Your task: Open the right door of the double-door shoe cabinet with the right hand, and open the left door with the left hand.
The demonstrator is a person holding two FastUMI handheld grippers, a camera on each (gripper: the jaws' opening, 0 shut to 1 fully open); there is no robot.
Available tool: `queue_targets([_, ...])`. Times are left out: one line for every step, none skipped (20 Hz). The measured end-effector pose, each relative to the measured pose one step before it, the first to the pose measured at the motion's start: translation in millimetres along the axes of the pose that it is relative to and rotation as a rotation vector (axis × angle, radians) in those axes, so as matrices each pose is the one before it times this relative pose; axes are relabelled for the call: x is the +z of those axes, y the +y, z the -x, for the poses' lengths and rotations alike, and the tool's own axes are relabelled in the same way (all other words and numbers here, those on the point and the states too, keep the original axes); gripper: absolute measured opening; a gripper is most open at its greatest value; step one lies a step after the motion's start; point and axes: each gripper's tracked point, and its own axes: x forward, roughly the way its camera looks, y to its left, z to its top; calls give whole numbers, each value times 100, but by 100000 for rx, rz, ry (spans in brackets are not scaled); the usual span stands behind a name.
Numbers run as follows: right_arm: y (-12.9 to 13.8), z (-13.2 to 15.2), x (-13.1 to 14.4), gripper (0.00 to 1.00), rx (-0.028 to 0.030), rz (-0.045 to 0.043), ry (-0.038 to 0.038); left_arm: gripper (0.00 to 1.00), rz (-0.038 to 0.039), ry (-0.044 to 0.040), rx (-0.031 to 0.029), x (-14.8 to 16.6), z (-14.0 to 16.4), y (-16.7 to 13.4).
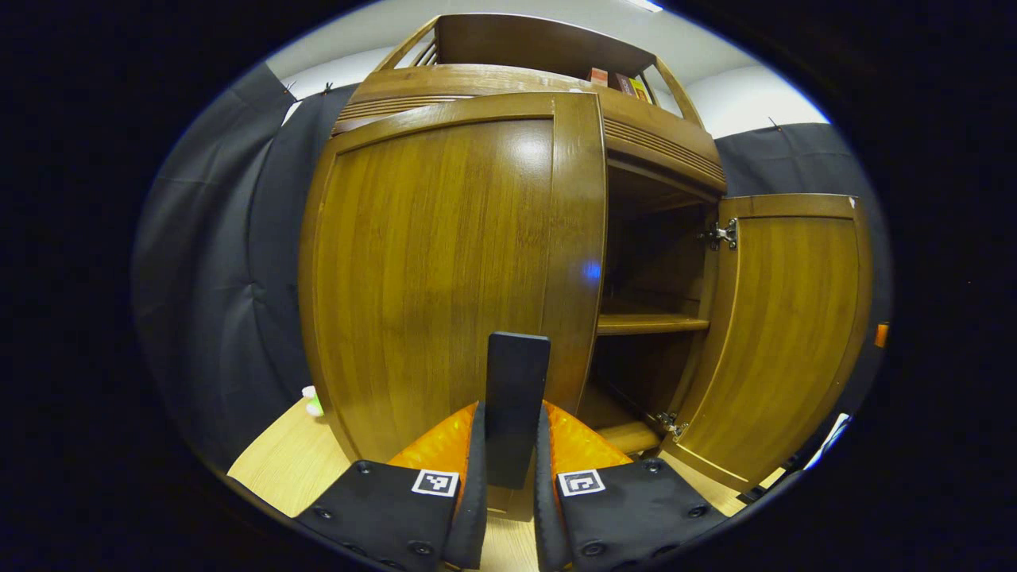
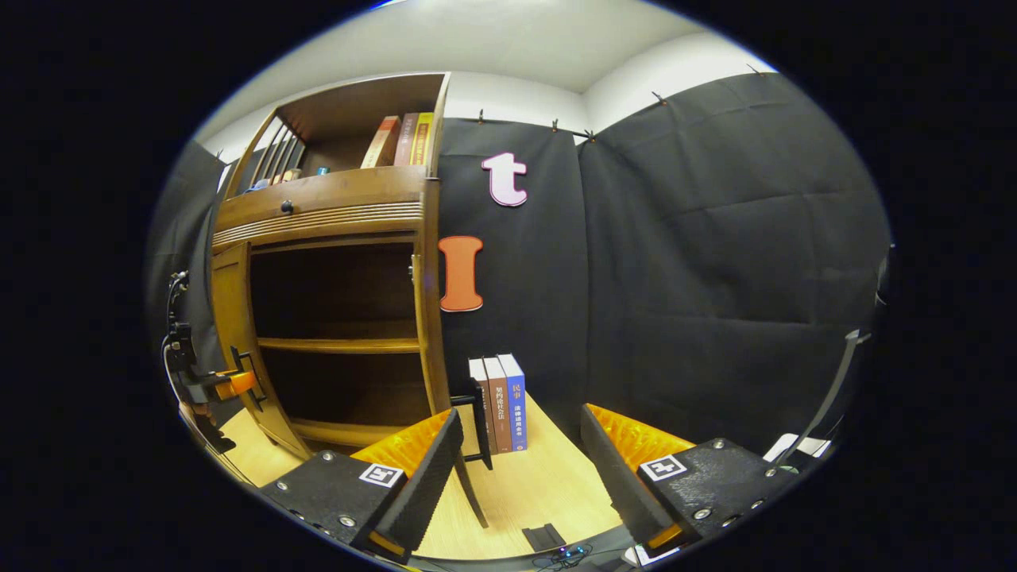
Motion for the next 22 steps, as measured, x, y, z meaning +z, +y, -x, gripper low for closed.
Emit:
queue_targets([649,129,159,92,411,649,-520,32,-354,-190,-723,-79,671,254])
queue_targets([493,-633,608,93,296,195,-595,32,-180,-285,-681,65,514,285])
queue_targets([575,103,-47,93,115,-272,-41,32,9,-221,-487,-59,566,222])
queue_targets([560,771,-513,93,355,-547,300,31,116,-140,-443,70,604,110])
queue_targets([667,-101,-71,93,370,-588,136,32,-128,15,-561,-53,442,158])
queue_targets([786,-203,105,93,337,-473,57,32,-302,222,-801,-13,452,231])
queue_targets([688,87,-8,93,272,-294,47,32,143,394,-985,46,551,367])
queue_targets([674,155,-2,93,349,-88,47,32,702,676,-1088,-70,599,235])
queue_targets([651,17,-13,93,294,9,-156,31,719,524,-1063,-24,425,326])
queue_targets([660,92,60,93,274,-45,-49,32,208,334,-833,-5,620,384])
queue_targets([726,29,-36,93,341,-212,-54,32,-517,57,-616,76,378,180])
queue_targets([659,48,17,93,237,-383,-174,32,-916,18,-476,62,491,197])
queue_targets([728,43,37,93,310,-419,-183,32,-661,-164,-360,-49,413,401])
queue_targets([713,-23,-89,93,299,-257,-90,31,-71,-85,-349,101,532,334])
queue_targets([692,-8,-65,93,141,-77,-65,31,338,-61,-404,-167,545,310])
queue_targets([653,-48,-6,93,257,45,-125,32,611,20,-178,-45,593,360])
queue_targets([748,35,-31,93,229,173,-291,32,-21,-8,-125,-61,646,463])
queue_targets([680,50,-34,93,300,305,-173,31,-815,25,-230,32,542,465])
queue_targets([752,-9,-121,93,361,349,2,31,-958,-126,-144,-77,499,468])
queue_targets([651,-111,-66,93,367,161,30,31,-763,168,52,114,818,476])
queue_targets([730,-58,4,93,375,-44,-15,31,-420,246,-39,-13,460,241])
queue_targets([666,49,-27,93,444,-204,-57,31,250,161,-143,-27,366,499])
